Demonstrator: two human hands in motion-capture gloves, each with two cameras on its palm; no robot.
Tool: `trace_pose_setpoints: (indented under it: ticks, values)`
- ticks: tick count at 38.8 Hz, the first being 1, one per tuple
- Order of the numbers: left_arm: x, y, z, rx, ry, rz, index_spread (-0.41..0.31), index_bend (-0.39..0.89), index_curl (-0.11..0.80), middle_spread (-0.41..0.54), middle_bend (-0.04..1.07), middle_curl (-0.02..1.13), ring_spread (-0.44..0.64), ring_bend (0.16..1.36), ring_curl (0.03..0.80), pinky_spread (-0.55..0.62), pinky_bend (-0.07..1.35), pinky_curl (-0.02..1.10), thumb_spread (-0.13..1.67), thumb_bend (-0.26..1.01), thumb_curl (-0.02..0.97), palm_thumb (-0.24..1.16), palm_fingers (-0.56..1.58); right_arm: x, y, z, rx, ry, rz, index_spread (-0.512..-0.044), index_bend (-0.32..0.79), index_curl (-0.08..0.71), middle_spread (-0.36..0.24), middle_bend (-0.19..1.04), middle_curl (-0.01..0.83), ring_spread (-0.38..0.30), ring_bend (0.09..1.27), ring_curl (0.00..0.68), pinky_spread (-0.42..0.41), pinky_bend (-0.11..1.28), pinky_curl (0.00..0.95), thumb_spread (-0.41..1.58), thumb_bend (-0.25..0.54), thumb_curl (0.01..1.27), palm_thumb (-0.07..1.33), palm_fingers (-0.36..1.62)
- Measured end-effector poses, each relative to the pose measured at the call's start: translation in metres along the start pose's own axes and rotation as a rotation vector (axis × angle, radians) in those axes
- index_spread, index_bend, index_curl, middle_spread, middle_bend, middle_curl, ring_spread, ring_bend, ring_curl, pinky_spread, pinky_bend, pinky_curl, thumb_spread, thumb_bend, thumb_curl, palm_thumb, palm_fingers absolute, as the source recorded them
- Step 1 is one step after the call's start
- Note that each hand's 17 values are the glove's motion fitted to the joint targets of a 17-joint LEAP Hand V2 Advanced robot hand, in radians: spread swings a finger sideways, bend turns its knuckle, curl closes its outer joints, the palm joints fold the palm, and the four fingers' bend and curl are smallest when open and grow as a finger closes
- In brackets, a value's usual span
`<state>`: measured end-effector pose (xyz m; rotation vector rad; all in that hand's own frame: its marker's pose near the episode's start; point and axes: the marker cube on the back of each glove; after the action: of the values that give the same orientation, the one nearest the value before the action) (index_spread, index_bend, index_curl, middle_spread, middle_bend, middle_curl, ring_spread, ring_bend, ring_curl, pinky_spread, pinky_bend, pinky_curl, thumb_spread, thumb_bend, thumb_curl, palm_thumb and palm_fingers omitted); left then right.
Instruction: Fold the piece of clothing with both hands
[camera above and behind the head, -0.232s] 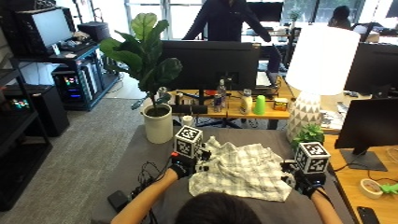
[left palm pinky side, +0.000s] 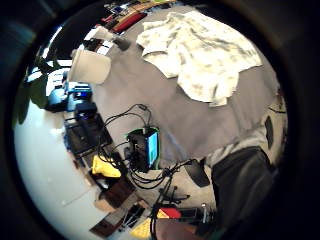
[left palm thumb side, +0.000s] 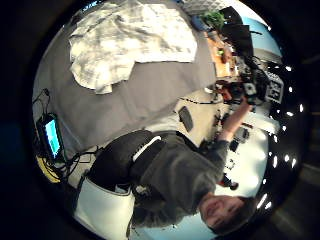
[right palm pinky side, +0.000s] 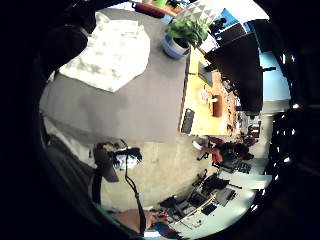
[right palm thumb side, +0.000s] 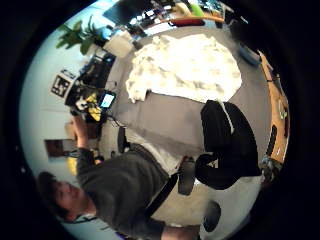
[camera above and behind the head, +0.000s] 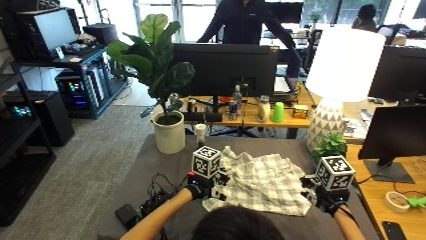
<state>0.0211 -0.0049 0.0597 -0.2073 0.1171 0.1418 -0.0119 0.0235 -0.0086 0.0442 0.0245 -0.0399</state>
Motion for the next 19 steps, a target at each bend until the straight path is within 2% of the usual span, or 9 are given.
trace_pose_setpoints:
  ticks: [7,10,13,16,18,19]
  values:
    - [0.003,-0.043,0.04,-0.051,-0.021,-0.055,0.014,0.11,0.083,0.283,0.17,0.11,0.38,0.63,0.206,0.39,0.55,0.23,0.77,-0.02,0.149,0.13,-0.05,0.008,-0.003,0.007,-0.045,-0.002,0.025,-0.276,0.15,0.194,-0.007,0.24,0.216,-0.003,0.45,0.238,0.143,0.4,0.236,1.06,0.373,0.18,0.61,0.58]
    - [0.003,-0.066,0.075,-0.156,-0.028,-0.067,0.016,0.1,0.088,0.292,0.17,0.12,0.39,0.66,0.22,0.4,0.56,0.24,0.79,-0.03,0.166,0.13,-0.03,0.01,-0.008,0.014,-0.055,-0.021,0.033,-0.281,0.14,0.206,-0.006,0.23,0.235,-0.004,0.44,0.249,0.145,0.4,0.248,1.11,0.361,0.19,0.62,0.57]
    - [0.012,-0.065,0.098,-0.254,-0.053,-0.081,0.026,0.09,0.093,0.299,0.18,0.13,0.4,0.69,0.231,0.41,0.58,0.26,0.81,-0.03,0.18,0.13,-0.04,0.016,-0.019,0.032,-0.084,-0.03,0.041,-0.285,0.14,0.218,-0.007,0.22,0.25,-0.005,0.44,0.259,0.147,0.4,0.258,1.15,0.347,0.2,0.62,0.57]
    - [0.023,-0.056,0.108,-0.195,-0.087,-0.095,0.043,0.06,0.084,0.304,0.19,0.15,0.4,0.72,0.243,0.4,0.6,0.27,0.81,-0.03,0.194,0.12,-0.04,0.022,-0.033,0.059,-0.135,-0.023,0.042,-0.288,0.14,0.227,-0.007,0.22,0.264,-0.006,0.44,0.268,0.148,0.4,0.266,1.18,0.333,0.21,0.63,0.57]
    - [0.025,-0.061,0.113,-0.094,-0.081,-0.09,0.046,0.05,0.078,0.28,0.23,0.17,0.36,0.75,0.252,0.39,0.61,0.28,0.81,-0.03,0.206,0.13,0.01,0.022,-0.037,0.073,-0.171,-0.021,0.039,-0.289,0.14,0.232,-0.007,0.22,0.274,-0.006,0.44,0.274,0.145,0.39,0.272,1.19,0.323,0.21,0.63,0.57]
    - [0.025,-0.064,0.115,-0.05,-0.073,-0.091,0.039,0.08,0.087,0.244,0.25,0.18,0.31,0.77,0.263,0.34,0.6,0.28,0.83,-0.01,0.211,0.15,0.1,0.021,-0.039,0.079,-0.187,-0.022,0.036,-0.29,0.14,0.234,-0.008,0.21,0.278,-0.006,0.43,0.276,0.144,0.39,0.274,1.2,0.317,0.22,0.63,0.57]
